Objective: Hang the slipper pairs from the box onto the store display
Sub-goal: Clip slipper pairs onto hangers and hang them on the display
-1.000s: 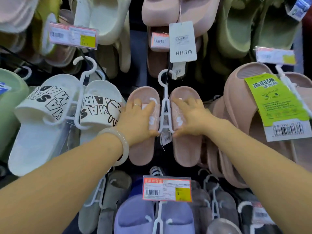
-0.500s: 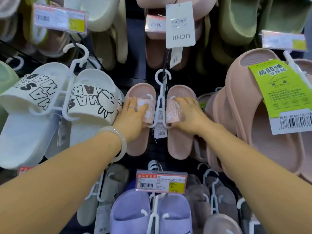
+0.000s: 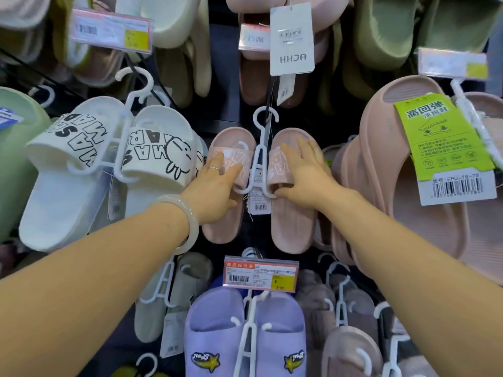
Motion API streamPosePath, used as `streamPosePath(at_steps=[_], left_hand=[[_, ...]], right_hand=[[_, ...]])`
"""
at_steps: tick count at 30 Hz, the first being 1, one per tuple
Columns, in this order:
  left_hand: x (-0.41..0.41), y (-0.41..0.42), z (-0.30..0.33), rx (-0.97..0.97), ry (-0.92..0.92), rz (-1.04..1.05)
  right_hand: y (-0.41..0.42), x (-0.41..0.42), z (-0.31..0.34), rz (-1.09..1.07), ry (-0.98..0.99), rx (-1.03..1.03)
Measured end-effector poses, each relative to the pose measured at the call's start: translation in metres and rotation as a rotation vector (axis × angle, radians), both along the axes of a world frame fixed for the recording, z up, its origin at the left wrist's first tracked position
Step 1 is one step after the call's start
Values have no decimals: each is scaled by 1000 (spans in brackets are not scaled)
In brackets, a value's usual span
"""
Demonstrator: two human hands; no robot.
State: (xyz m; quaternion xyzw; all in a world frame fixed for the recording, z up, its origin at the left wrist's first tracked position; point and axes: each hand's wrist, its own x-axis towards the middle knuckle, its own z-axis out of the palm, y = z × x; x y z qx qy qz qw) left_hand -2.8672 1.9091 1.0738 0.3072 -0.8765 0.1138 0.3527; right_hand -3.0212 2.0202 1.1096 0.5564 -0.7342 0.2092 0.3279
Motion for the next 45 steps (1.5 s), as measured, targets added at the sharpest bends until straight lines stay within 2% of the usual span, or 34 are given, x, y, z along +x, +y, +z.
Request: streamPosePath(at_steps=[10,16,20,31,41,45], left_hand=[[26,38,-19,18,-29,-105],[74,52,-37,-53,-8,-244],[112,60,-65,-21,-70,-234],[204,64,-190,252,-331,-238],[226,64,-298,549,-364,-184],[234,75,-360,539,-412,-185]], right_hand=[[26,50,-26,30,-22,75],[45,111,-52,51,-10,114],[45,157,-86,71,-14,137],[44,238,-208,56,-164,482],[34,258,-334,91,-416,651],[41,262,-405,97,-482,751]])
